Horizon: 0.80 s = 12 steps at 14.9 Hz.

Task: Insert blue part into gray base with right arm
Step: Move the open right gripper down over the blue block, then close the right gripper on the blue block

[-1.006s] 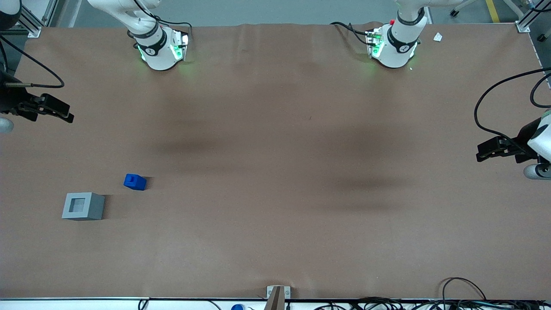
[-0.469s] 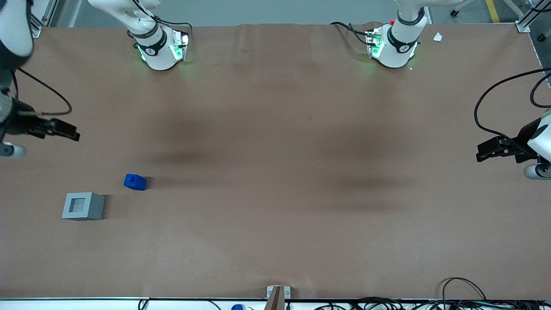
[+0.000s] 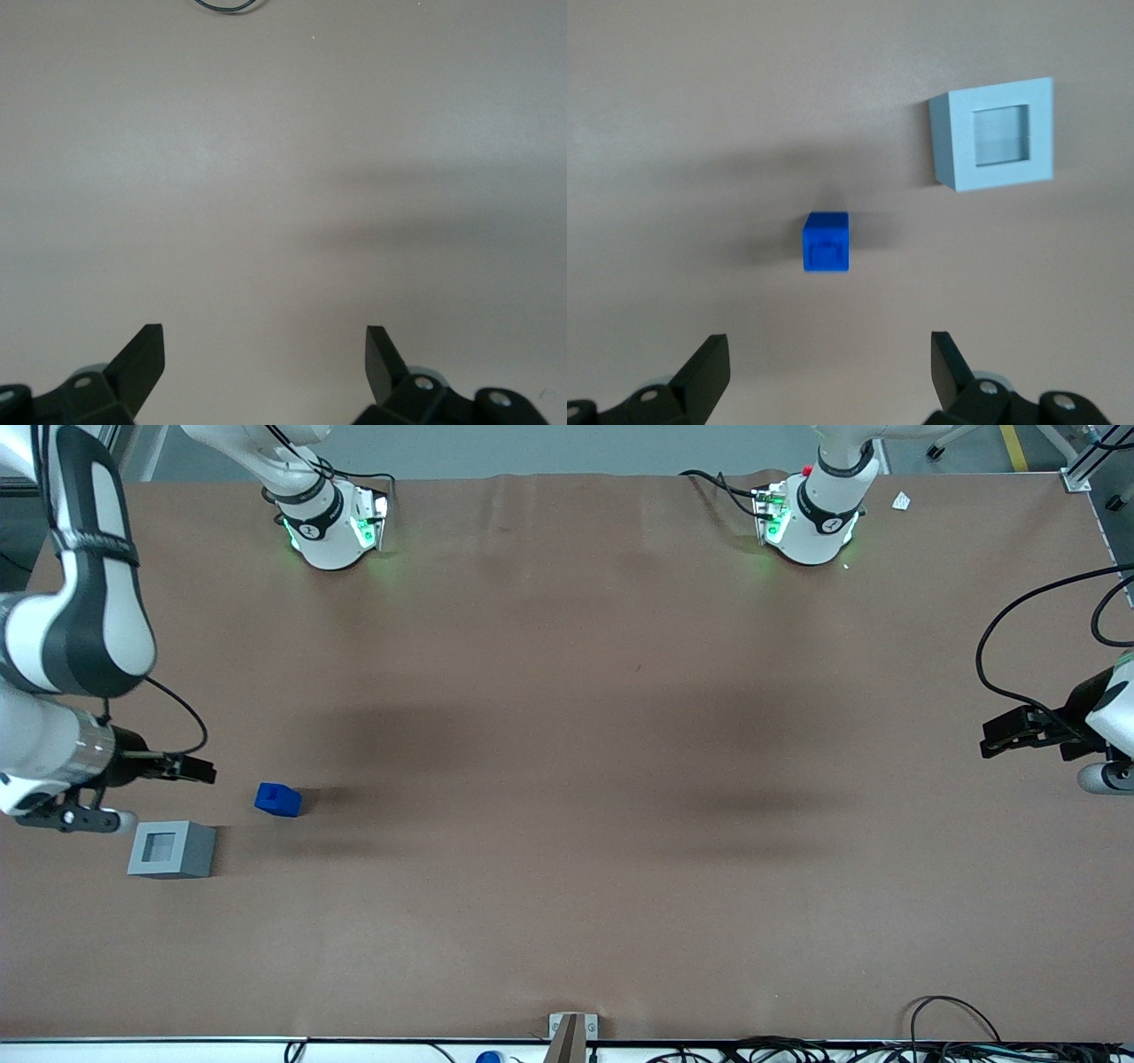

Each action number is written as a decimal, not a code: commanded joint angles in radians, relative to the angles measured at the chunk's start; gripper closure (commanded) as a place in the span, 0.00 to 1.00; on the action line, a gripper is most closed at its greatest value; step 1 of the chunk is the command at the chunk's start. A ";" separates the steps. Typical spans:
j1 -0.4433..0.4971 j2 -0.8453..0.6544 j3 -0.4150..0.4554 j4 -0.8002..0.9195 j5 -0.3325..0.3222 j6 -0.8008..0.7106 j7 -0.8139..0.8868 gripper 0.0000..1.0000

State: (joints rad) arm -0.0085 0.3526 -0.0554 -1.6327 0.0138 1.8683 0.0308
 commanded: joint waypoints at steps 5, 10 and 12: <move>0.001 0.083 0.012 -0.111 0.003 0.191 0.011 0.00; 0.012 0.146 0.014 -0.151 0.008 0.295 0.017 0.00; 0.008 0.173 0.014 -0.150 0.060 0.296 0.015 0.03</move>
State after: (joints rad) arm 0.0013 0.5100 -0.0441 -1.7725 0.0333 2.1500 0.0337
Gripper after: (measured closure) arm 0.004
